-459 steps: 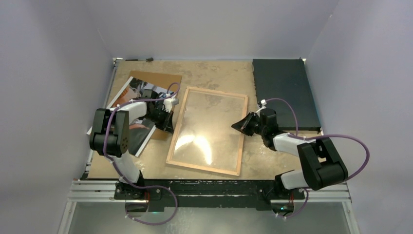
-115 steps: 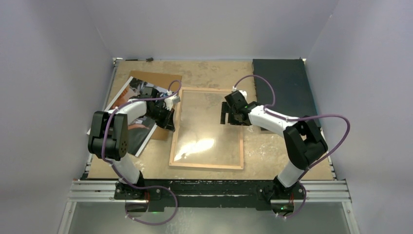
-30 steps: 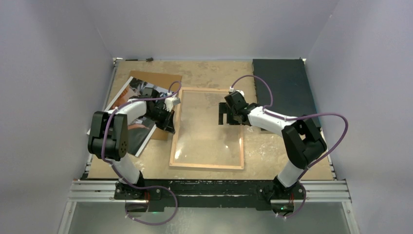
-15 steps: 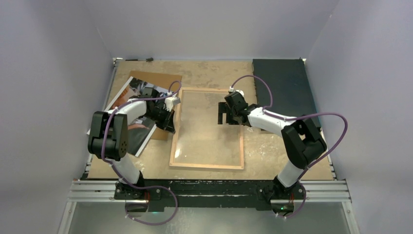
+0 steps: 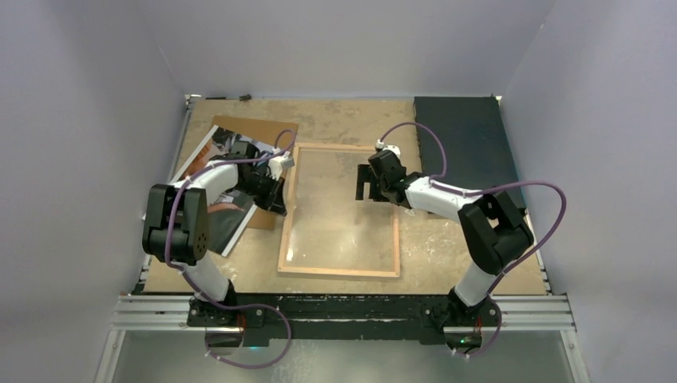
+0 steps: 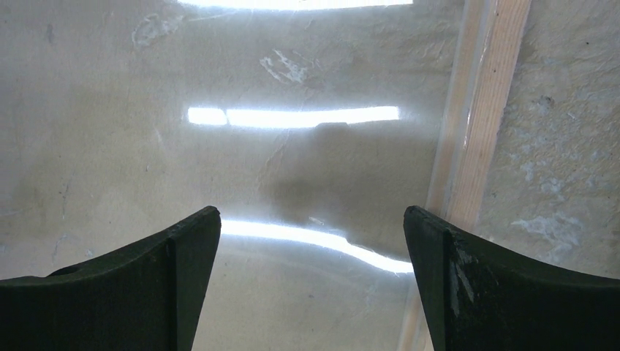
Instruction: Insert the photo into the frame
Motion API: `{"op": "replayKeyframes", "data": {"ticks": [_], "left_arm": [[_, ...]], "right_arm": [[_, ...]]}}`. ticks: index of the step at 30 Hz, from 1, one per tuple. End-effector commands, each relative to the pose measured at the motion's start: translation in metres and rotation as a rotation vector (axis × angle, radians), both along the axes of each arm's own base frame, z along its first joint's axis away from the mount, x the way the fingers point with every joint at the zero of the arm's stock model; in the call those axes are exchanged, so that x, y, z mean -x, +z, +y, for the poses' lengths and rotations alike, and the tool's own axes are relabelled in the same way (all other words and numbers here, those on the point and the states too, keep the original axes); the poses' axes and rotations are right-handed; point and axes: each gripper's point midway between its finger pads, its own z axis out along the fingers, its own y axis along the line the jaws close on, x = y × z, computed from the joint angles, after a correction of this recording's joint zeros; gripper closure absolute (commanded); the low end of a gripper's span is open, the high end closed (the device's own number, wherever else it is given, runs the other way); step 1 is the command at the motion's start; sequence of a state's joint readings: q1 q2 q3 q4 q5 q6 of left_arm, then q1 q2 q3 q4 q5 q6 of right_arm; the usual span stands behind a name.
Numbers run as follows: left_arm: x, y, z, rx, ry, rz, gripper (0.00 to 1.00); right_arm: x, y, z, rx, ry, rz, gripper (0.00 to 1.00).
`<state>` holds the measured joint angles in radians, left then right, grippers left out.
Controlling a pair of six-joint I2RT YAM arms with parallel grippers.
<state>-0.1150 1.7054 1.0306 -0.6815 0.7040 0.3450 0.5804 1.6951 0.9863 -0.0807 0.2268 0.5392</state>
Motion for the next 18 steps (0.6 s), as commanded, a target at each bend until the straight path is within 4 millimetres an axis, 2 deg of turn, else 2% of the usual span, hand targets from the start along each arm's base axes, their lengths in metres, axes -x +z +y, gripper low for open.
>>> {"op": "replayKeyframes", "data": {"ticks": [1,5,7,11,16,18], "left_arm": [[-0.017,0.031,-0.003,0.042,-0.022,-0.099,1.00],[-0.025,0.040,0.003,0.047,-0.009,-0.118,1.00],[-0.027,0.041,0.004,0.047,-0.004,-0.119,1.00],[-0.028,0.041,0.005,0.043,-0.001,-0.118,1.00],[-0.029,0.042,0.007,0.040,0.004,-0.123,1.00],[-0.031,0.043,0.008,0.036,0.008,-0.122,1.00]], "right_arm": [[0.025,-0.040,-0.032,0.122,-0.061,0.154,0.02],[0.001,-0.006,-0.018,0.049,-0.061,0.060,0.04],[-0.019,0.015,-0.011,0.016,-0.061,0.002,0.05],[-0.055,0.041,-0.011,-0.012,-0.081,-0.071,0.07],[-0.091,0.050,-0.013,-0.022,-0.092,-0.100,0.11],[-0.100,0.047,-0.009,-0.014,-0.086,-0.098,0.14]]}}
